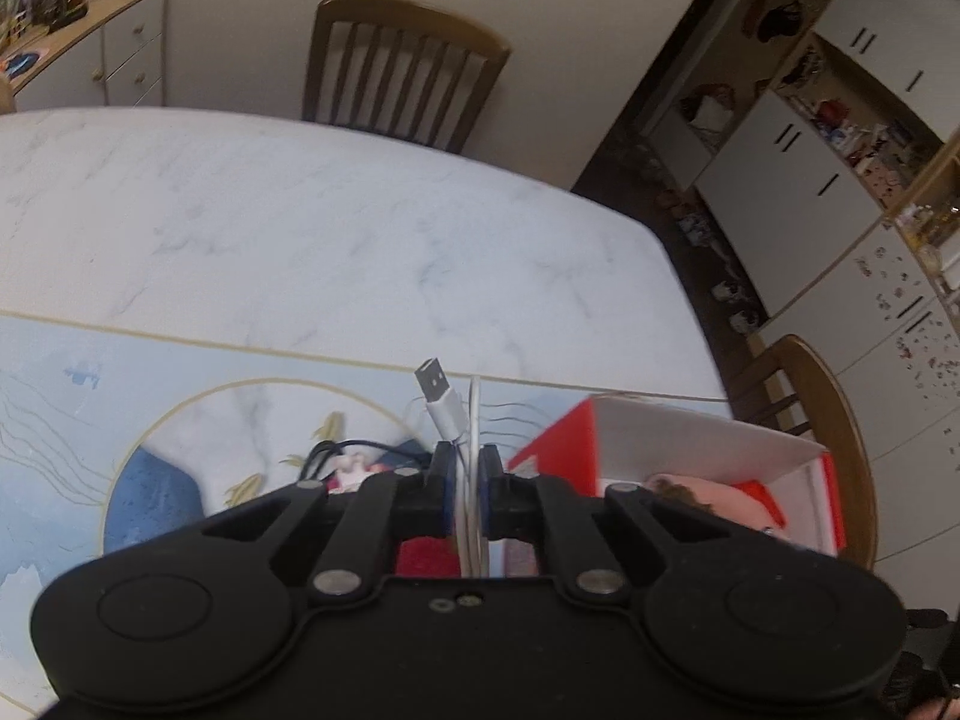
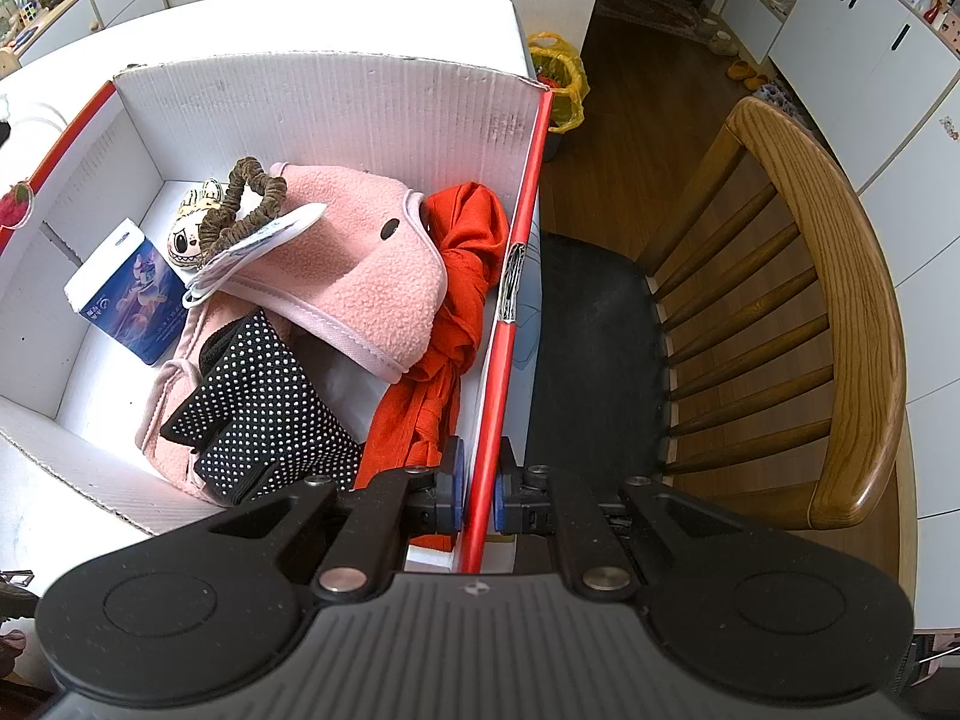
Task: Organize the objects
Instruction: 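Move the left gripper to the pile and grasp the white cable, then carry the white cable into the box and release it with the left gripper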
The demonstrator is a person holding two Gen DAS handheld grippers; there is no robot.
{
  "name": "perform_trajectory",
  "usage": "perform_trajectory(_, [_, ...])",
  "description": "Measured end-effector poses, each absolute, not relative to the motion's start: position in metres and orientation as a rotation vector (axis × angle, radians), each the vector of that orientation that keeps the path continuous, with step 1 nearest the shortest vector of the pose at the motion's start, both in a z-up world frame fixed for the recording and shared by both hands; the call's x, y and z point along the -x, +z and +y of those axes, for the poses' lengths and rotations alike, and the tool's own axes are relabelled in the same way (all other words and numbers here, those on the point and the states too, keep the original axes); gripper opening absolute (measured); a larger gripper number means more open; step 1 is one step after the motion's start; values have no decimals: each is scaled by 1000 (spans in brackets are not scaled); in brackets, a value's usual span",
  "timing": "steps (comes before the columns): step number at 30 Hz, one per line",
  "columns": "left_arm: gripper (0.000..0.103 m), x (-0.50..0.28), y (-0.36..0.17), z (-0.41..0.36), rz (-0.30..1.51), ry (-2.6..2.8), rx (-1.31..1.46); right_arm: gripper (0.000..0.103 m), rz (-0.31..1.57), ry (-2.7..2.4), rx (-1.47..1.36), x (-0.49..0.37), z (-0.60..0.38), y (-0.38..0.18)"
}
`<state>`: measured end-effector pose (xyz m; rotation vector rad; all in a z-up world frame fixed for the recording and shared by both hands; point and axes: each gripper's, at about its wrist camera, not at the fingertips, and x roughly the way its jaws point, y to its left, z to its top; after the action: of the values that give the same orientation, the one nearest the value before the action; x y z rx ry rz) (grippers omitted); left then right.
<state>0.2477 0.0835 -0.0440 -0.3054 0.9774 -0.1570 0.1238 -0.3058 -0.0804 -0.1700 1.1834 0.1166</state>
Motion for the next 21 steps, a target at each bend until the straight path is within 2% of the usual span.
perform_trajectory(21, [5,-210,46,17,782,-412,210,9,1183,117,173,-123,-305,-80])
